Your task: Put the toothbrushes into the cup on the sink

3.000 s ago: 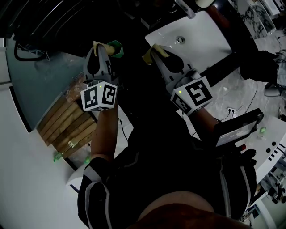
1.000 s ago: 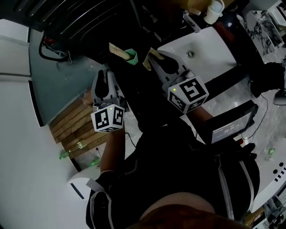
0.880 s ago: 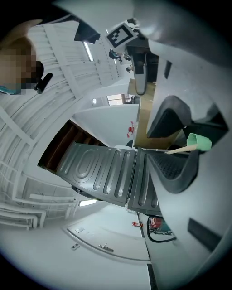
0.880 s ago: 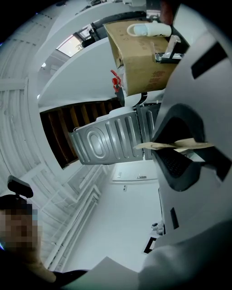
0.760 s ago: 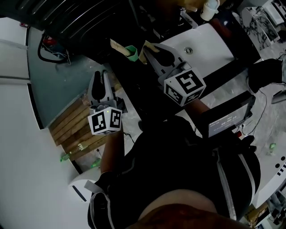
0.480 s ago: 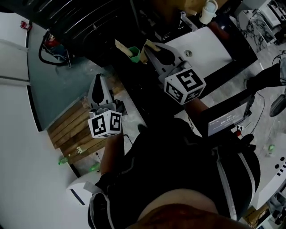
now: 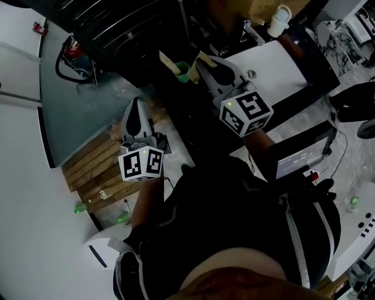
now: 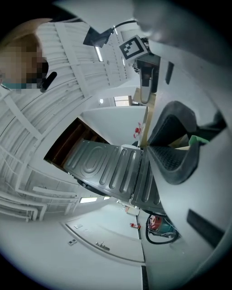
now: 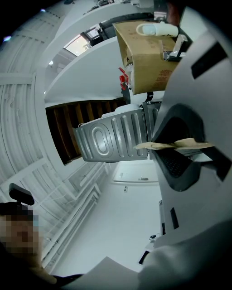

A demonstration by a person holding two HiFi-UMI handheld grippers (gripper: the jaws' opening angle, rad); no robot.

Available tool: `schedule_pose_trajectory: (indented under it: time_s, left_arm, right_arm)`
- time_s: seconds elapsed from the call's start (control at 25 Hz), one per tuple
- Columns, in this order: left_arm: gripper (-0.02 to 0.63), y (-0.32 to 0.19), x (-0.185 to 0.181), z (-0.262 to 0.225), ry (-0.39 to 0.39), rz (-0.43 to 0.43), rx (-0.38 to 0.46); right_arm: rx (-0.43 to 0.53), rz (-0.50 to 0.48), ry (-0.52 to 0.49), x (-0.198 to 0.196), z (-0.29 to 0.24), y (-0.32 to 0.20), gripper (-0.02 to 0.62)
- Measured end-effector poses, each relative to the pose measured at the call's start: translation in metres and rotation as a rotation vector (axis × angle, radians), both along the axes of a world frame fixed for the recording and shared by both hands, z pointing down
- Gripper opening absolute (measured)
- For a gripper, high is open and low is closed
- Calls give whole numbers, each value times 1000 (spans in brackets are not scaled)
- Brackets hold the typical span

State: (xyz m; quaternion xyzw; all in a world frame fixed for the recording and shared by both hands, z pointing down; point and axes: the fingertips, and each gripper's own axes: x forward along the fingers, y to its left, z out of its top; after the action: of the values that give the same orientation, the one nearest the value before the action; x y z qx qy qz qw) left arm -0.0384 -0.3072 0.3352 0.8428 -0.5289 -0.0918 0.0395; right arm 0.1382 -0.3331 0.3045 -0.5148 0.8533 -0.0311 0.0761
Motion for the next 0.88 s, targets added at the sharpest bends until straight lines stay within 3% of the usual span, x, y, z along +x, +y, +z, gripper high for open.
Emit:
schedule_pose_trajectory:
  time_s: [0.56,0.88]
  left_arm:
    - [6,14,9,21,-19,-12,-71]
    - [6,2,14,43,-28,-65,-127]
  right_arm:
    - [-22,-30,5,-3,13,-38,46]
    - [-50,-71,19,-10,39,-90,46]
